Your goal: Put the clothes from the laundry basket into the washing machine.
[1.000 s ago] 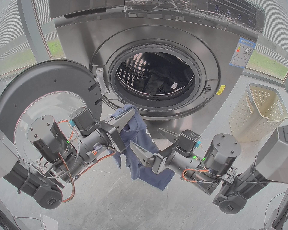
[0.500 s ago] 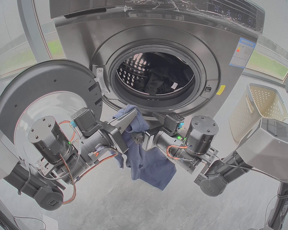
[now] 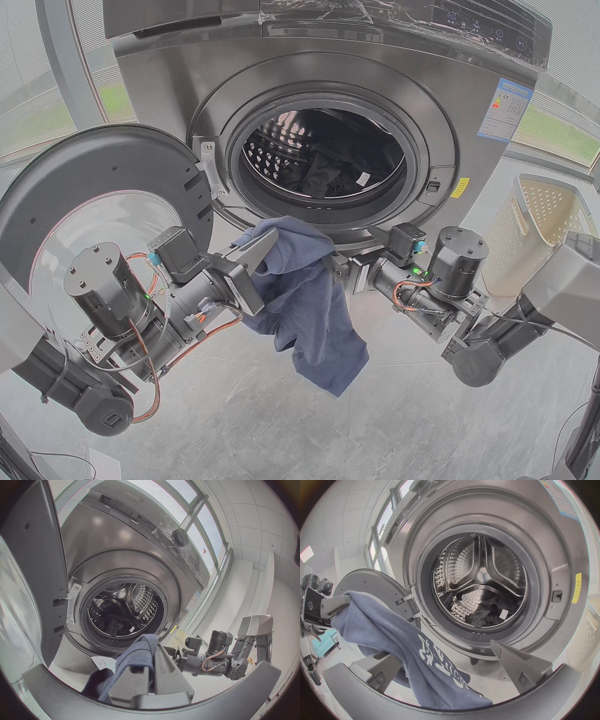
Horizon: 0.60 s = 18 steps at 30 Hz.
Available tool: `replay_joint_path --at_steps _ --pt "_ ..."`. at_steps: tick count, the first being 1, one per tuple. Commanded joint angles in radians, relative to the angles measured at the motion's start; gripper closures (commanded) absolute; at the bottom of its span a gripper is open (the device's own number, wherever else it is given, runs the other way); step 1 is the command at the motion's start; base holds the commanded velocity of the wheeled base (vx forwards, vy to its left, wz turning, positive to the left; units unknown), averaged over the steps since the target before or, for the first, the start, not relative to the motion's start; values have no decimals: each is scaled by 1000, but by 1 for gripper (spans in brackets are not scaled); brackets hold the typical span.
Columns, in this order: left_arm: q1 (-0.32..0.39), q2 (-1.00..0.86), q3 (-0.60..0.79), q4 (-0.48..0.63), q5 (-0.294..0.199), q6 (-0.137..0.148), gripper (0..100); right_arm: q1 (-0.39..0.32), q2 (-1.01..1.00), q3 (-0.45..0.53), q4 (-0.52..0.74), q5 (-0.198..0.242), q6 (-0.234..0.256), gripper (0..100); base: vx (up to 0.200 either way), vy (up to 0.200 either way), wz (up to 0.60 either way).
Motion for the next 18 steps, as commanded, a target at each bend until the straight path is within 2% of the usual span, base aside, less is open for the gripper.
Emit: replay_joint_path --at_steps 1,7,18 --pt "3 4 -6 2 3 0 100 -41 -64 35 8 3 -13 0 0 0 0" --pt "3 -8 -7 8 3 0 100 -75 -72 25 15 3 -16 0 0 0 0" --pt "9 -19 -21 14 18 0 100 -86 -58 30 16 0 -15 0 0 0 0"
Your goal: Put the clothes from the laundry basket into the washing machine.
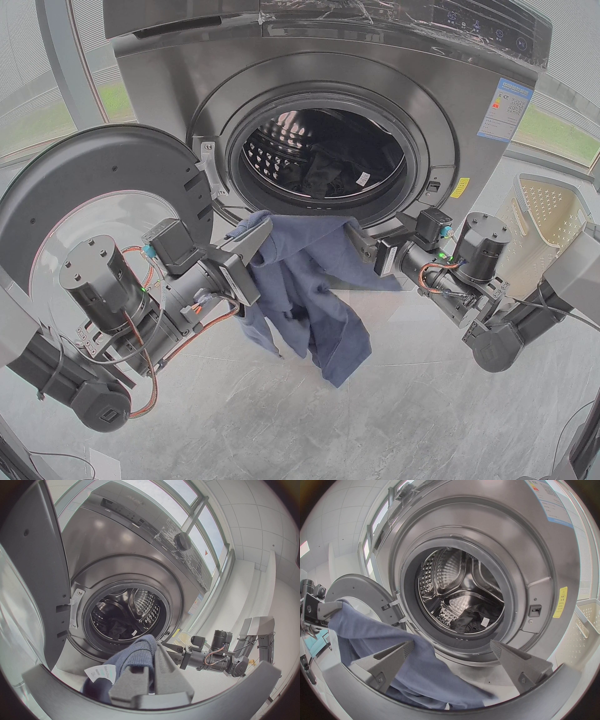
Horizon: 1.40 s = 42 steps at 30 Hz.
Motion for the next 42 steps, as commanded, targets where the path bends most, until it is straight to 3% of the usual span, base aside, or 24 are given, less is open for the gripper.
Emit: replay_joint_path --at_steps 1,9,13,33,42 --pt "0 -7 -3 1 0 0 100 -2 2 14 0 2 1 0 0 0 0" --pt "0 2 -3 -2 0 1 100 87 -16 140 -18 21 1 0 0 0 0" --pt "0 8 -3 -4 0 4 100 135 -28 155 -23 35 3 0 0 0 0" --pt "0 1 6 -7 0 20 100 172 85 -21 -21 35 4 0 0 0 0" --pt "0 -1 9 -10 0 20 100 121 125 -129 -12 22 4 0 0 0 0"
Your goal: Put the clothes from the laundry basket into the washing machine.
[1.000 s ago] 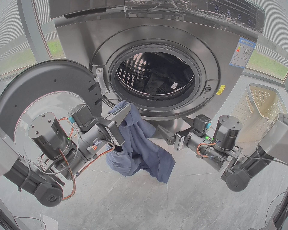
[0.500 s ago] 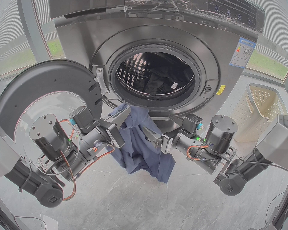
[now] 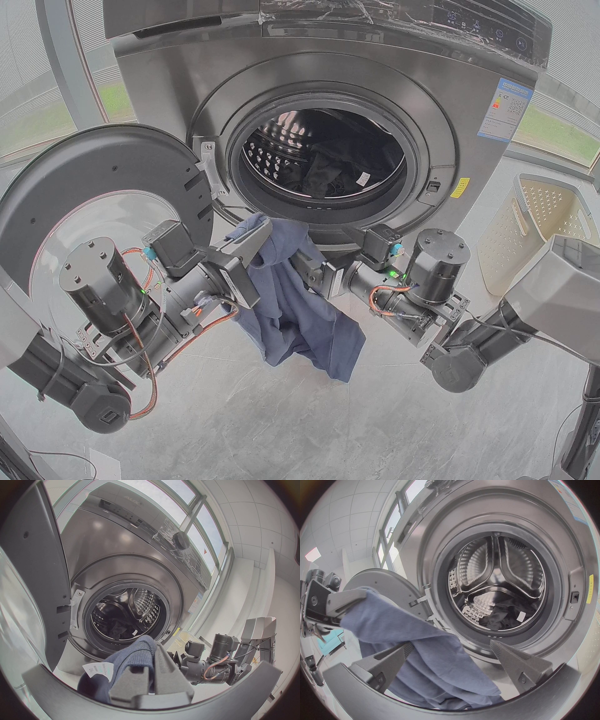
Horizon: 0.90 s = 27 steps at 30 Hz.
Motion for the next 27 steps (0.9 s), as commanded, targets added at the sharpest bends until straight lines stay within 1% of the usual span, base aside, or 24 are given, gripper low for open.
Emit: replay_joint_path --at_steps 1,9,14,16,19,22,27 --pt "2 -2 0 -1 0 1 100 -36 18 -31 5 -2 0 0 0 0 0" --pt "2 -2 -3 -1 0 1 100 -80 15 -20 9 -1 -2 0 0 0 0" --pt "6 -4 -6 -1 3 1 100 -94 24 -16 8 1 -2 0 0 0 0" --pt "18 1 -9 1 10 7 100 -114 15 13 8 9 -2 0 0 0 0" --pt "15 6 -9 -1 10 15 100 -128 7 33 6 10 -2 0 0 0 0" --pt "11 6 -8 -4 12 15 100 -128 3 30 8 12 -2 0 0 0 0" --pt "-5 -2 -3 -7 10 15 100 -119 30 -27 14 2 0 0 0 0 0"
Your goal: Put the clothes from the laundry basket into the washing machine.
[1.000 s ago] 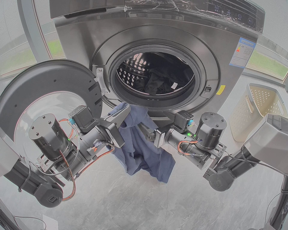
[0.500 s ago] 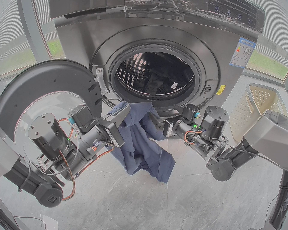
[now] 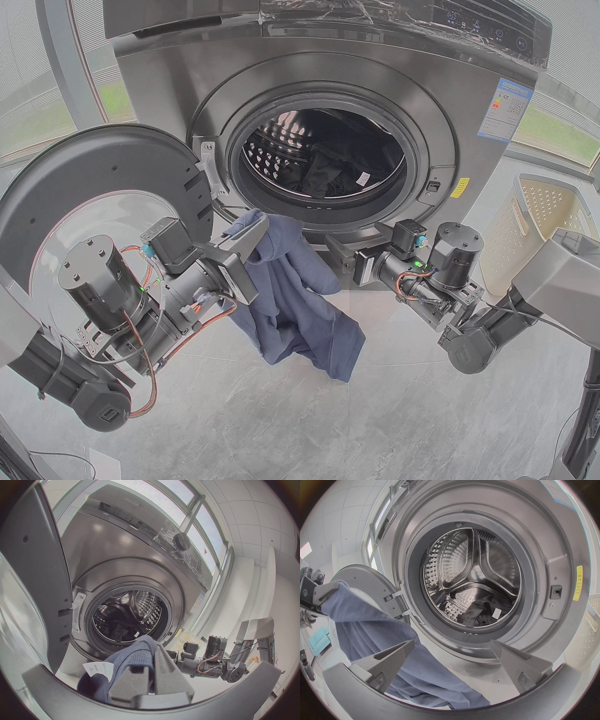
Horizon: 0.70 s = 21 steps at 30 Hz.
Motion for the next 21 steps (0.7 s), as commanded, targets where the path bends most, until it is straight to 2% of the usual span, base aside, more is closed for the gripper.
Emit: replay_joint_path --at_steps 1,4,9,17,21 --pt "-16 -5 5 -3 -1 -1 100 11 46 -51 1 -6 1 0 0 0 0" --pt "-29 -8 7 -6 -6 -1 100 21 96 -90 -1 -6 3 0 0 0 0" --pt "-30 -7 -1 -29 -10 -2 100 74 112 -97 -2 -6 4 0 0 0 0" --pt "-30 -7 -5 -35 -10 -2 100 196 86 -19 -5 -9 15 0 0 0 0" --pt "-29 -8 -11 -35 -10 -2 100 213 78 -15 -4 -11 16 0 0 0 0"
